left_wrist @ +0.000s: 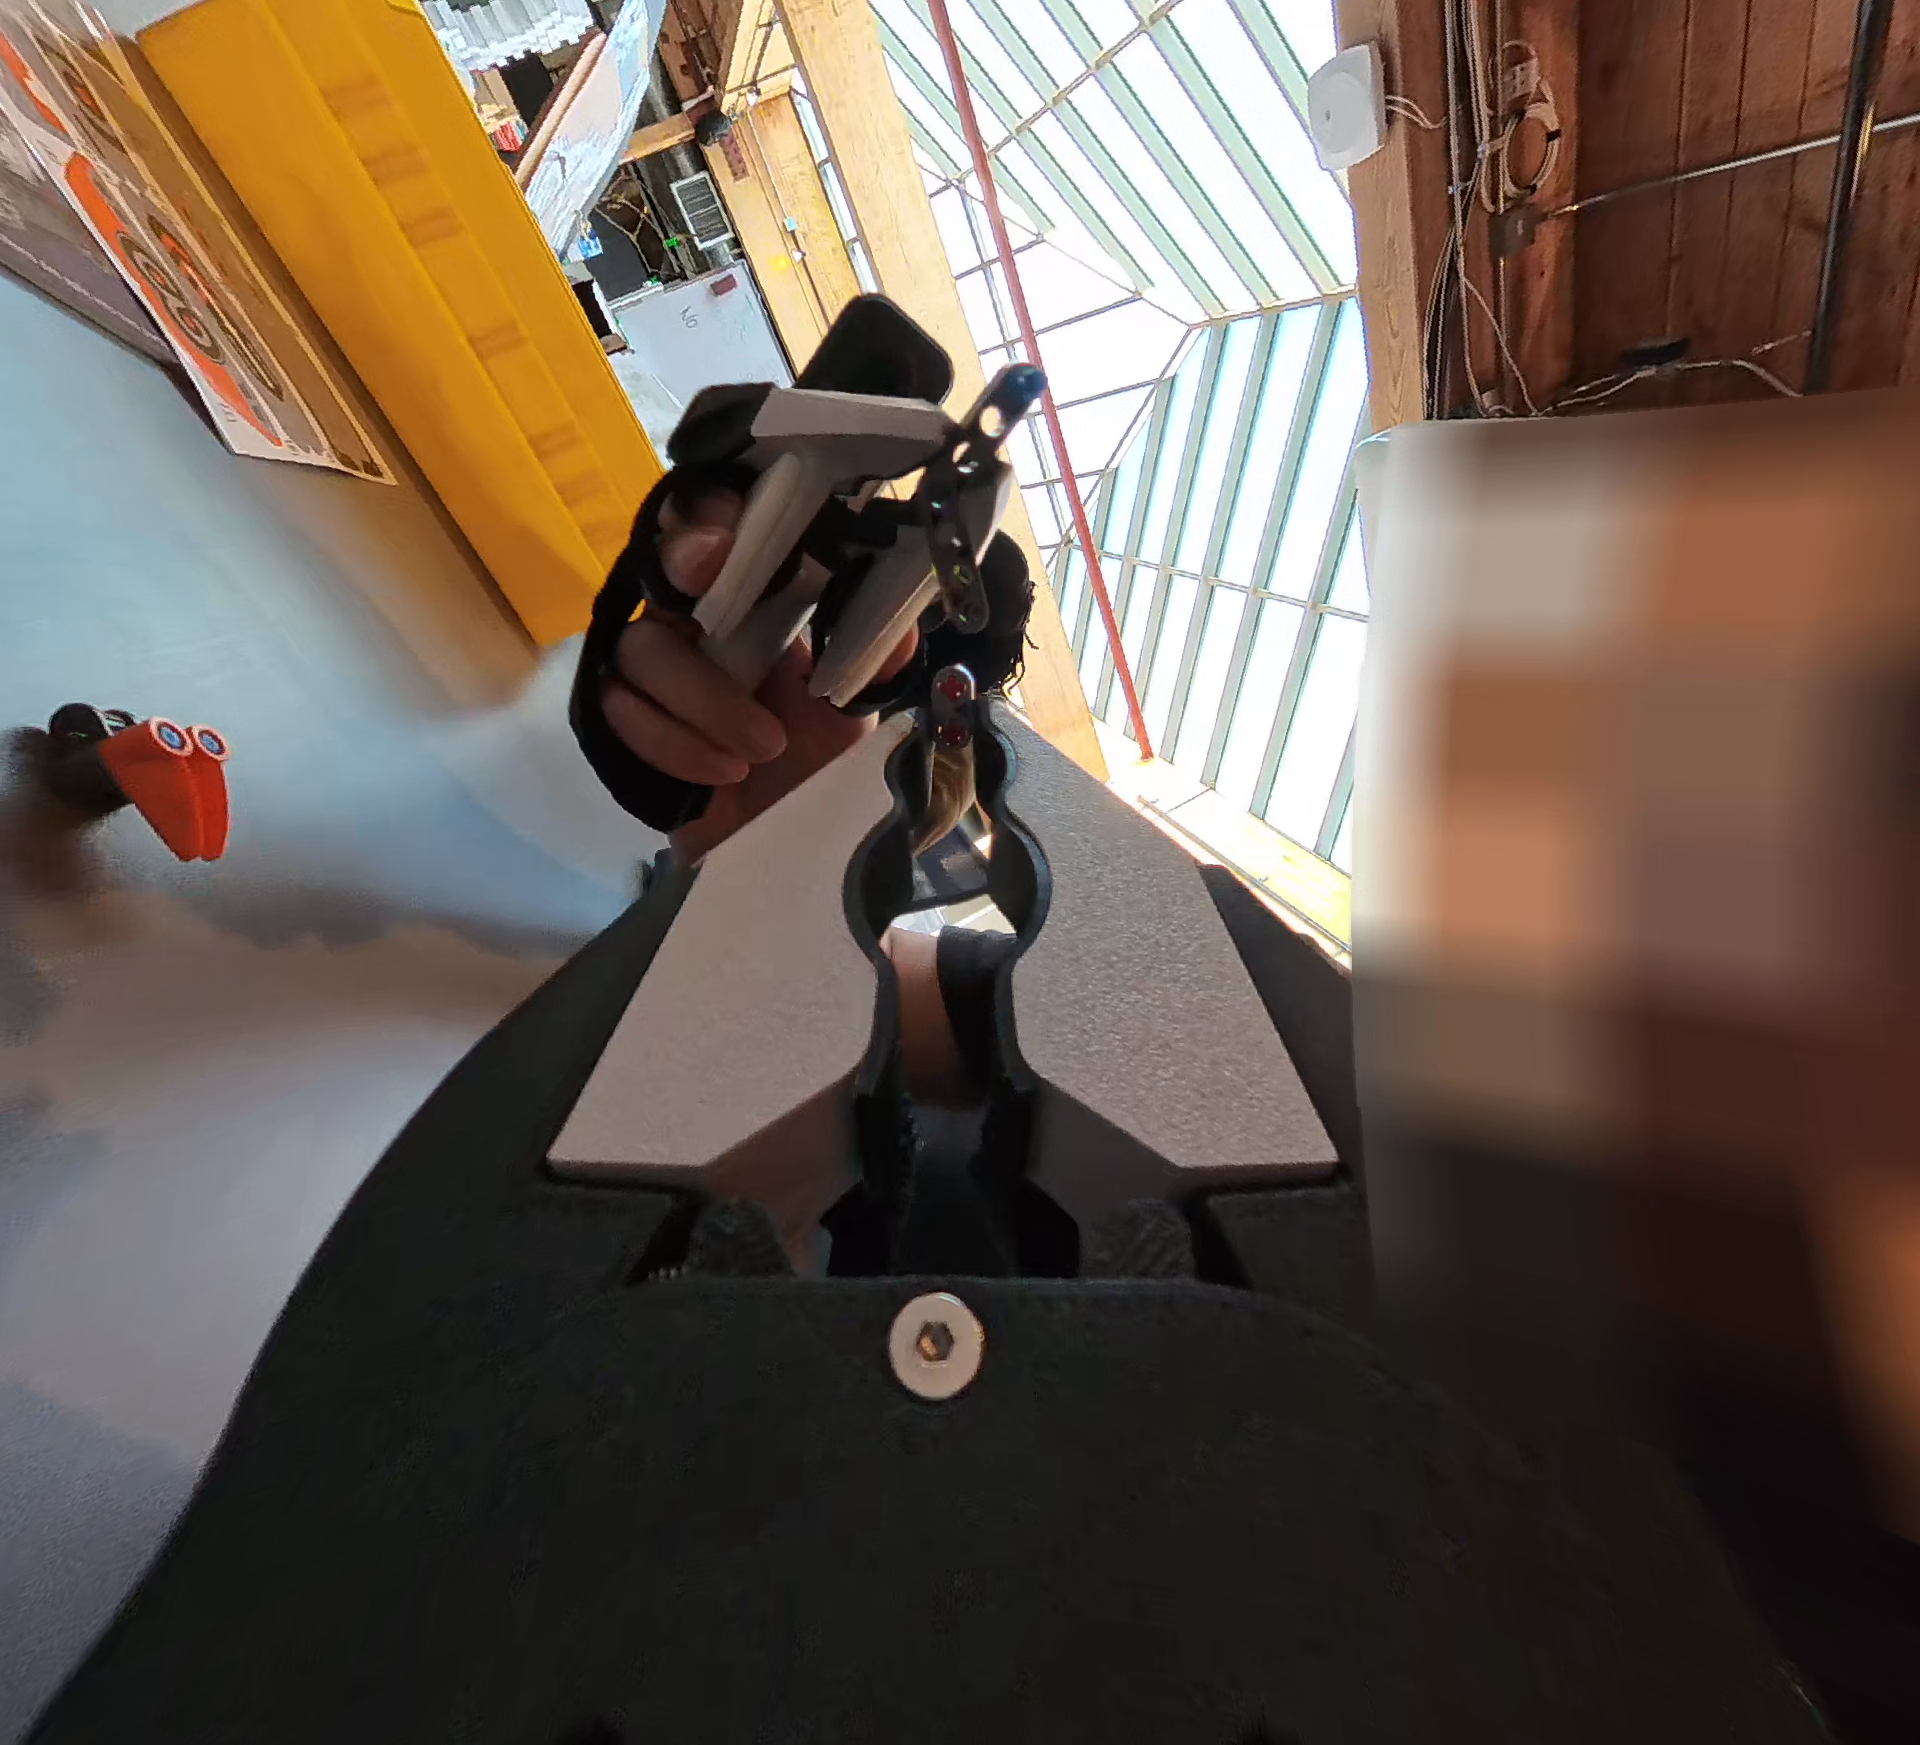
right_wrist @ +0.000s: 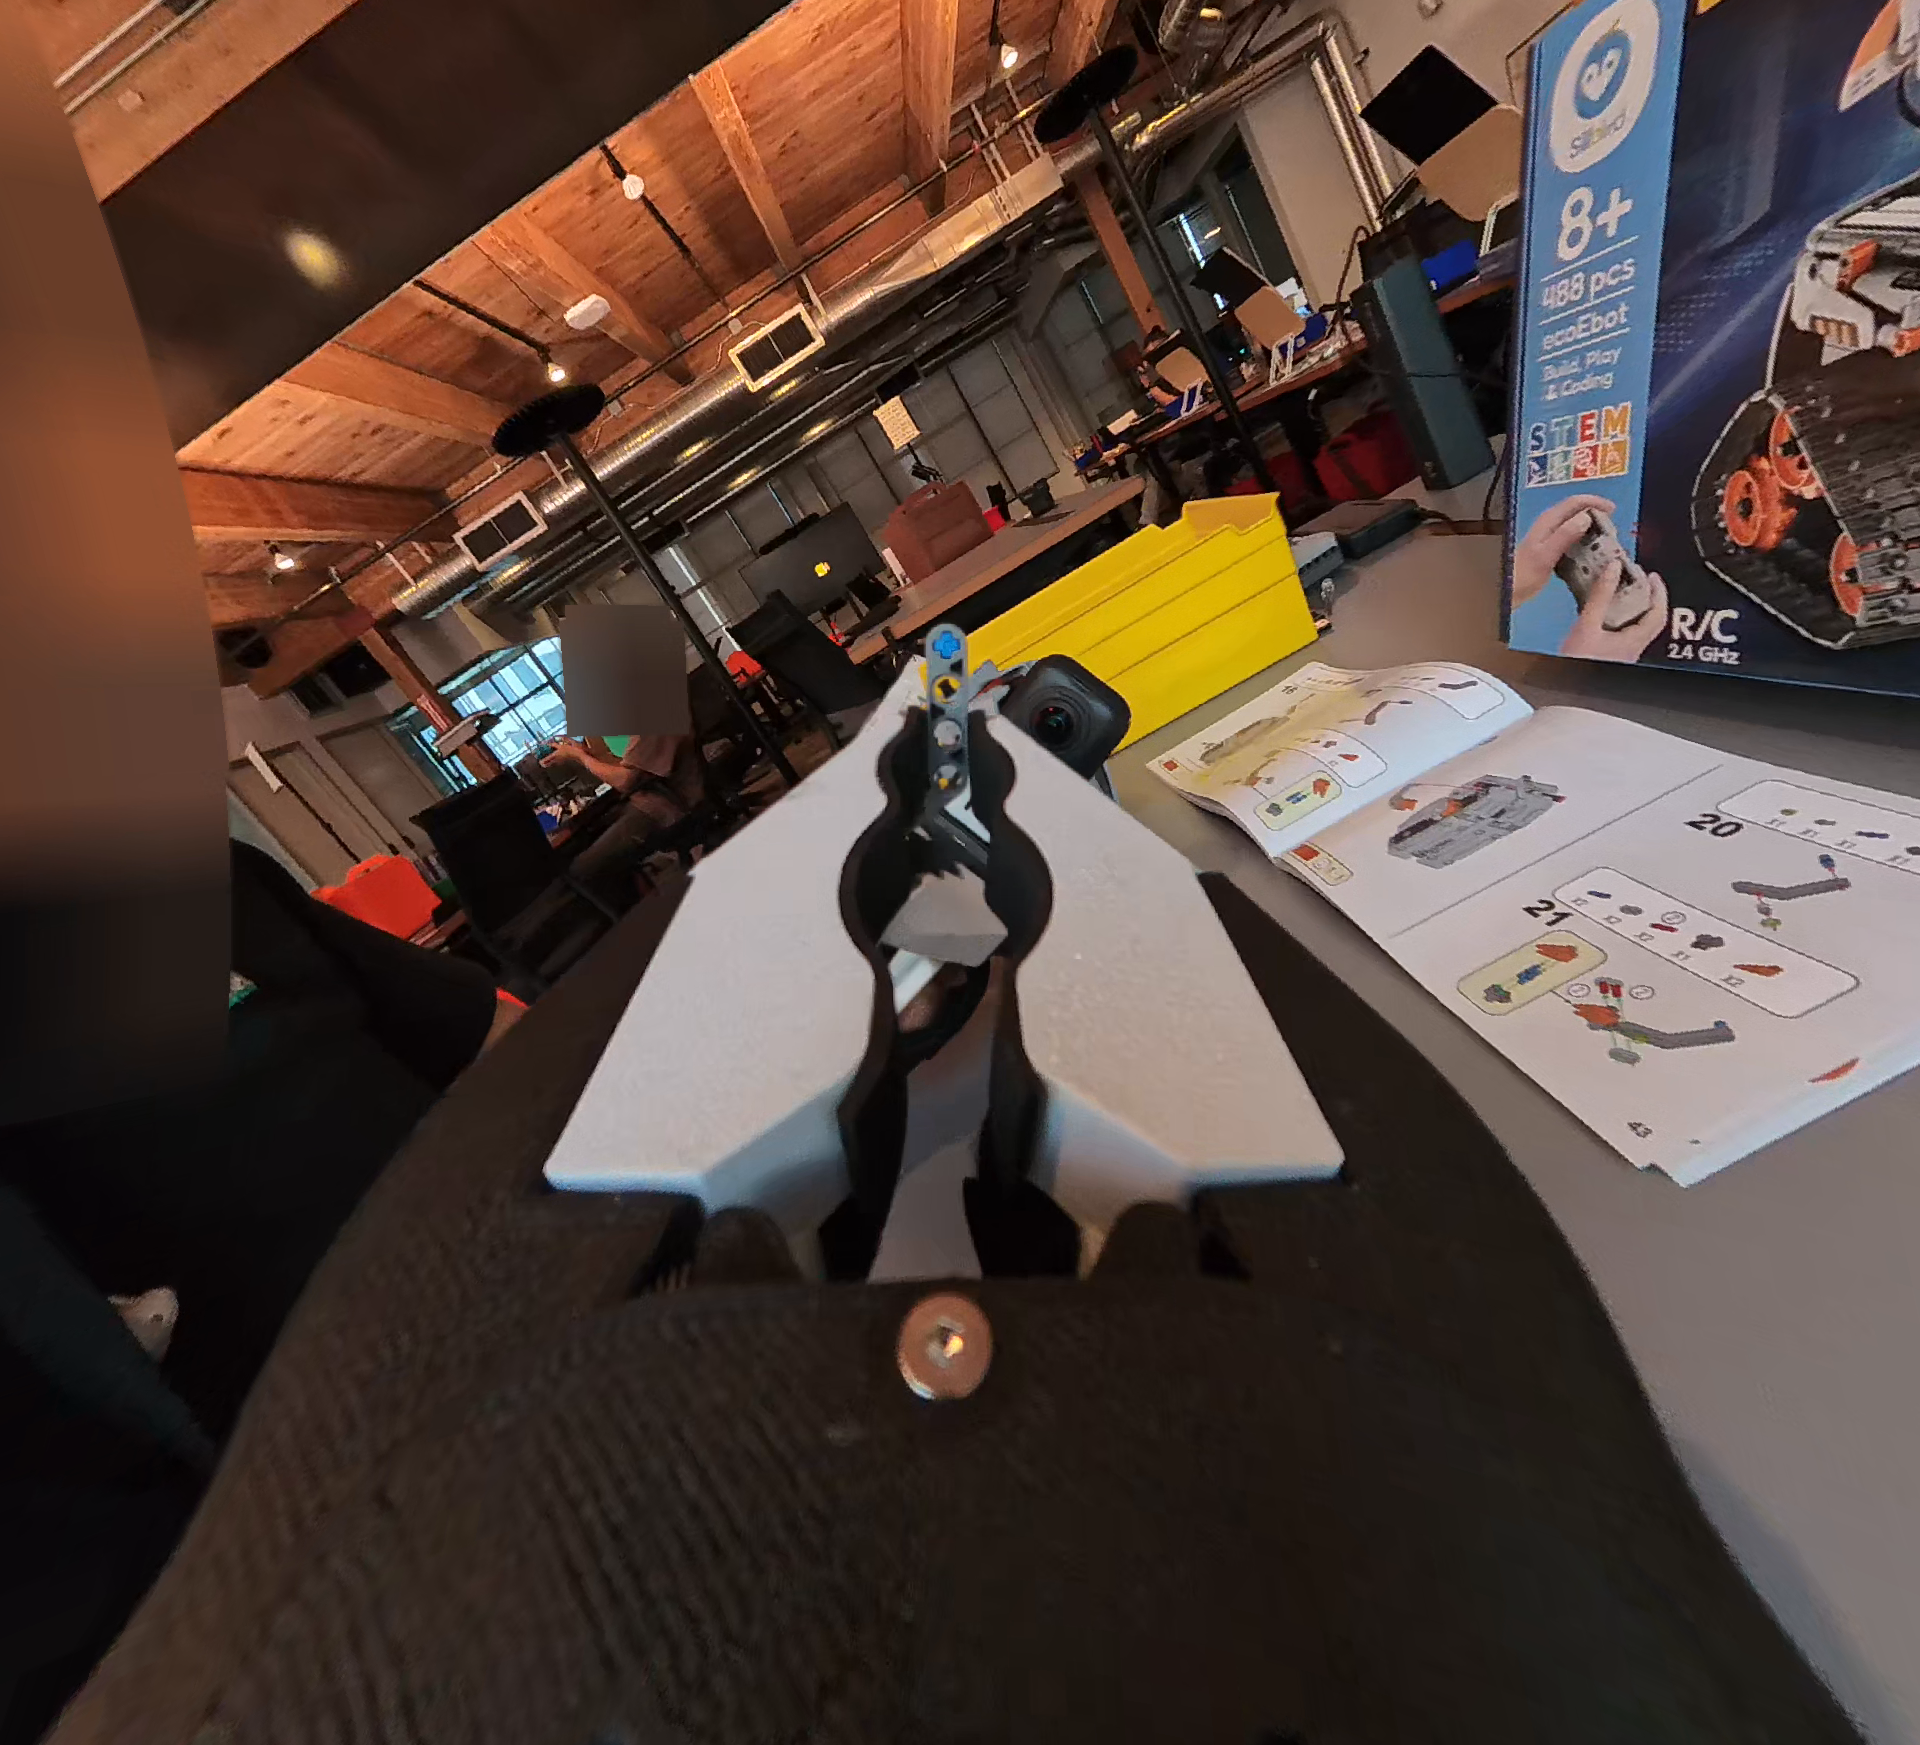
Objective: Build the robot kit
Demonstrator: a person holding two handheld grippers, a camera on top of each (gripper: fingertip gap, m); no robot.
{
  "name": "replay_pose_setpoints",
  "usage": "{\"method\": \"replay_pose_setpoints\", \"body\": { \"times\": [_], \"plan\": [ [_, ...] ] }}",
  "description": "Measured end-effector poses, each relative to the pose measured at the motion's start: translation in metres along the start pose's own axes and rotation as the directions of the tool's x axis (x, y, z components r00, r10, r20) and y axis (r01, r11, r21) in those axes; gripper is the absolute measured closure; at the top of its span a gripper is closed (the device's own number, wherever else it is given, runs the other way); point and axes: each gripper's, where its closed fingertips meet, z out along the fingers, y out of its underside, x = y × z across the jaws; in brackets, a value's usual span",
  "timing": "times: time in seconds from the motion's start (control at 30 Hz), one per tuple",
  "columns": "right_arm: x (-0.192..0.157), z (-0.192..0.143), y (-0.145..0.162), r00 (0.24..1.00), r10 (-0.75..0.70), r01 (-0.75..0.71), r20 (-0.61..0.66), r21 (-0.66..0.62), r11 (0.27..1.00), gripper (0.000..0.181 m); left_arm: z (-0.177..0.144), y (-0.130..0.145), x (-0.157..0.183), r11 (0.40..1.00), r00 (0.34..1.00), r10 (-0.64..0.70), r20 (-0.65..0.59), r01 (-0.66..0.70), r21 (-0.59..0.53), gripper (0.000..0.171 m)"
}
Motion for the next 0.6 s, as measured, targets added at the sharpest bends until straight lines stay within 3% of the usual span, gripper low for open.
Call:
{"method": "replay_pose_setpoints", "body": {
  "times": [0.03,0.43,0.6],
  "plan": [
    [-0.0011,0.0015,0.0002,1.0,0.004,-0.004,-0.001,0.007,1.0,0.175,-0.0003,-0.0007,-0.0002,1.0,1.0,0.005,0.003,-0.005,0.006,0.167],
    [-0.0091,0.0057,0.004,1.0,-0.03,0.03,-0.002,-0.002,1.0,0.175,-0.0017,0.0002,0.0034,0.999,0.999,0.039,0.001,-0.039,0.03,0.167],
    [-0.0036,0.0058,0.0077,0.991,-0.121,0.118,-0.058,-0.045,0.992,0.175,-0.0042,-0.0018,0.0042,0.998,0.999,0.037,-0.004,-0.037,0.042,0.167]
  ]
}}
